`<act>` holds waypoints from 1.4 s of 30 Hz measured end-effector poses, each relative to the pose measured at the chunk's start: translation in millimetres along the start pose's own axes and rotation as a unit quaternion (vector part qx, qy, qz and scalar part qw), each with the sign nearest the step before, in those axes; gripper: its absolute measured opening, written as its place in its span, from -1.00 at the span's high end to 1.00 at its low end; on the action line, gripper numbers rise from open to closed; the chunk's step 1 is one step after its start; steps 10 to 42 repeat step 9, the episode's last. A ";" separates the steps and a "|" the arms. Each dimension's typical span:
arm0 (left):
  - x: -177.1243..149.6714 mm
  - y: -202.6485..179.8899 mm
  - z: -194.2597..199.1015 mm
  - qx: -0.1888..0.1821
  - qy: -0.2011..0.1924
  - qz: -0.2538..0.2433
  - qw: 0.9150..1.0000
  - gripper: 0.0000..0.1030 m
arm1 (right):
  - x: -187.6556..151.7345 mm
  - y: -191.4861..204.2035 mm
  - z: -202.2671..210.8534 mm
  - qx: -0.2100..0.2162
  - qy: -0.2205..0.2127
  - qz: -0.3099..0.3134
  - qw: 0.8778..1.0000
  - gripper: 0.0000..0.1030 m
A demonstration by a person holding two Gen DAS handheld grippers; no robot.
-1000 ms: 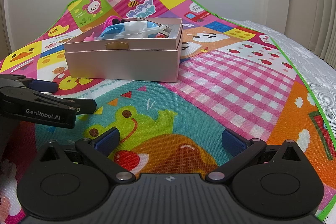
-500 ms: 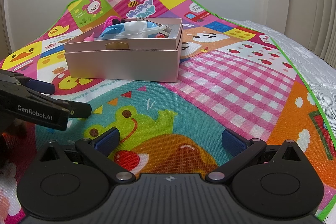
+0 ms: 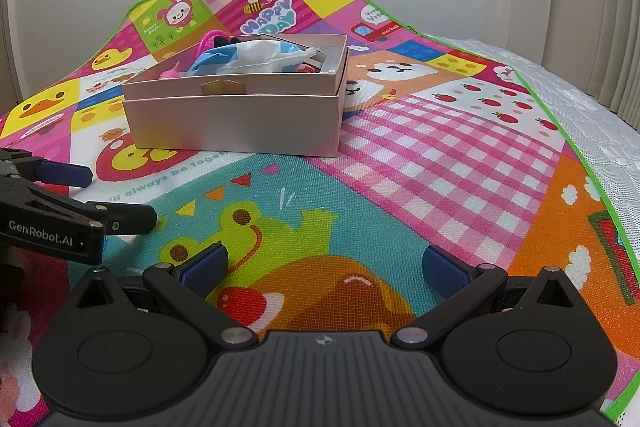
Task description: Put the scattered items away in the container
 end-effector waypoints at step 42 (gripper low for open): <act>-1.0 0.9 -0.2 -0.004 -0.009 0.006 1.000 -1.00 | 0.0 -0.1 0.1 0.000 0.000 0.000 1.000 -1.00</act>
Point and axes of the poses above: each gripper's, at about its wrist camera, not at the fingertips, and z roughly against the way its jaws point, y to its left, x to its top, the point moved 9 cm from there along -z, roughly the way its jaws point
